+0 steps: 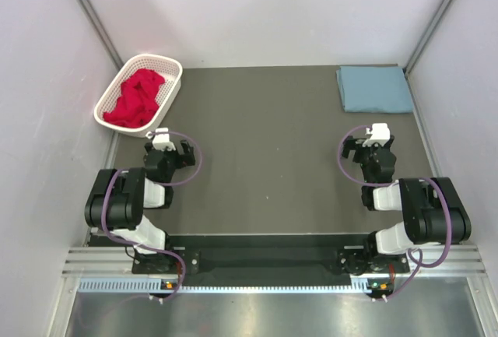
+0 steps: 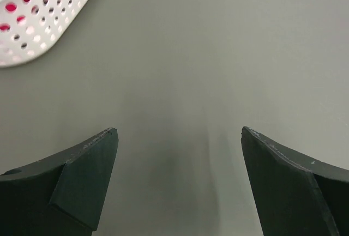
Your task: Fold and stack the t-shirts
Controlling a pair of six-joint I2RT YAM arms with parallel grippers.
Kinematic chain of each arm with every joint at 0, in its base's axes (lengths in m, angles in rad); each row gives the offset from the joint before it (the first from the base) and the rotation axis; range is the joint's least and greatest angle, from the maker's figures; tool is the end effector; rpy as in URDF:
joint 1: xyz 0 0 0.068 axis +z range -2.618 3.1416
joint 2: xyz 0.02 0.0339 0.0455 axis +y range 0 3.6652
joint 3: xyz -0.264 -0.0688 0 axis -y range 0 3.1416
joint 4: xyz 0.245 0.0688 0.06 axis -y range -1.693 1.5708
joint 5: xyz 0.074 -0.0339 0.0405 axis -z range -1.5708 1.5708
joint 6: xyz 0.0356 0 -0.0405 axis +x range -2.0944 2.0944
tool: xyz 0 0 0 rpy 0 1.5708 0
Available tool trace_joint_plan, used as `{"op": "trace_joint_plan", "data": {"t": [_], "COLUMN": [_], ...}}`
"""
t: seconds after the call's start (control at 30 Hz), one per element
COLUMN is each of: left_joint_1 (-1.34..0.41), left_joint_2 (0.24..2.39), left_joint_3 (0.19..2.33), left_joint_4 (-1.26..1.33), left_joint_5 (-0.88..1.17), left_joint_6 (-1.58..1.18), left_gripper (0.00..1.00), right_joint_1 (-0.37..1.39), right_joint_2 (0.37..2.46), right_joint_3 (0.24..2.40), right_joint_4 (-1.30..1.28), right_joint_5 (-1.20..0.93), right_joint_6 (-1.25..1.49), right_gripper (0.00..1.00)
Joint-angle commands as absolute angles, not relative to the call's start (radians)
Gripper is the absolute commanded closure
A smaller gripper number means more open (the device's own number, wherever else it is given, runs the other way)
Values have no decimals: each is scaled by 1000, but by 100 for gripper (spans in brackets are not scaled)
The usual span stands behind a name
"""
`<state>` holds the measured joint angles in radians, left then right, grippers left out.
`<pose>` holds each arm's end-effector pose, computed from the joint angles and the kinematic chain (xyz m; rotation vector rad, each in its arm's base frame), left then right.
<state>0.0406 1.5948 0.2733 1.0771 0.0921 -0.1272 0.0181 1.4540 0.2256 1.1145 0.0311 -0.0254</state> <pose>0.2511 0.0069 0.1283 -0.0870 1.8144 -0.1450 0.2369 0.0032 0.1526 -0.0133 1.6847 -0.0317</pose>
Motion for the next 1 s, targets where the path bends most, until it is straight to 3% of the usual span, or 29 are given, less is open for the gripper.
{"op": "trace_joint_plan", "data": {"t": [0.0,0.2,0.37,0.4,0.47,0.57,0.77,0.9,0.97], "left_joint_1": [44,44,44,46,49,60,120,222,241], "left_joint_2": [1578,1430,1258,1256,1276,1354,1616,1885,2009], "left_joint_3": [279,284,444,525,604,770,1153,1579,1678], "left_joint_4": [1196,1036,535,470,358,204,-177,-486,-569], "left_joint_5": [142,143,-209,-376,-477,-578,-527,-235,-122], "left_joint_6": [-45,-44,-276,-319,-367,-393,-521,-482,-448], "left_gripper": [1,1,1,1,1,1,1,1,1], "right_joint_1": [8,9,9,30,80,141,207,212,212], "right_joint_2": [1447,1445,1445,1440,1393,1306,1191,1158,1180], "right_joint_3": [256,256,255,256,250,316,515,736,799], "right_joint_4": [1180,1181,1183,1184,1160,915,469,120,10], "right_joint_5": [32,32,57,104,255,314,365,258,172], "right_joint_6": [-51,-49,-52,-48,-74,-84,70,196,163], "right_gripper": [0,0,0,0,0,0,0,0,0]}}
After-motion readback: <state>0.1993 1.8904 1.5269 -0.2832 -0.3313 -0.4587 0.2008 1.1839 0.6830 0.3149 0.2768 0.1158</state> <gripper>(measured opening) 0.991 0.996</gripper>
